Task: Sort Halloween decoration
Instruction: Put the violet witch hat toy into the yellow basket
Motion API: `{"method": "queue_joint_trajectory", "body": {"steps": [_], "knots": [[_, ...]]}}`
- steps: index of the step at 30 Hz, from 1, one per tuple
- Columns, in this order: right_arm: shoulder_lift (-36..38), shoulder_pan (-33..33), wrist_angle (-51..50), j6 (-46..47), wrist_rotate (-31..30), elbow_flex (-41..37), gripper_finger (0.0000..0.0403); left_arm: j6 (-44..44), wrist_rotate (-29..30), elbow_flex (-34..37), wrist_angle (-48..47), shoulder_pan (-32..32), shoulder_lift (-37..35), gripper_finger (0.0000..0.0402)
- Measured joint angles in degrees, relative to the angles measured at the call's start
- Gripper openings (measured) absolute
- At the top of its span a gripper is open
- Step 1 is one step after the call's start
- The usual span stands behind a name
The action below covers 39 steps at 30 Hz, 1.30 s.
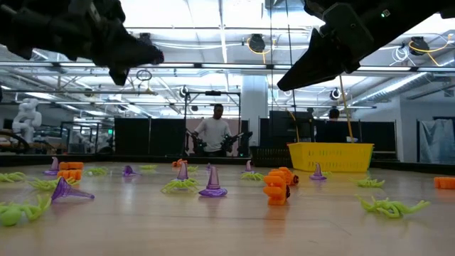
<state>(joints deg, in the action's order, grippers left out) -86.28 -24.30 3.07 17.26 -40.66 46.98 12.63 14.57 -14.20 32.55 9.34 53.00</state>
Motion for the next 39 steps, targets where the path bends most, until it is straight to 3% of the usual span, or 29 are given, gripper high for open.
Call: {"method": "queue_joint_trajectory", "body": {"steps": [9, 24, 31, 39], "knots": [[0.0, 0.0, 0.2, 0.0, 0.0, 0.0, 0.0185, -1.5, -1.4, 0.0, 0.0, 0.2, -6.2, 0.0008], [0.0, 0.0, 2.7, -1.0, 0.0, 0.0, 0.0185, -1.7, -3.9, 0.0, -0.2, 0.2, -6.2, 0.0008], [0.0, 0.7, 2.7, -1.0, 0.0, 0.0, 0.0185, -13.0, -4.8, 0.0, -0.2, 0.2, -6.2, 0.0008], [0.0, 0.7, 2.7, -0.9, 0.1, 0.0, 0.0185, -34.1, -8.8, 0.0, -0.1, 0.2, -6.2, 0.0008]]}}
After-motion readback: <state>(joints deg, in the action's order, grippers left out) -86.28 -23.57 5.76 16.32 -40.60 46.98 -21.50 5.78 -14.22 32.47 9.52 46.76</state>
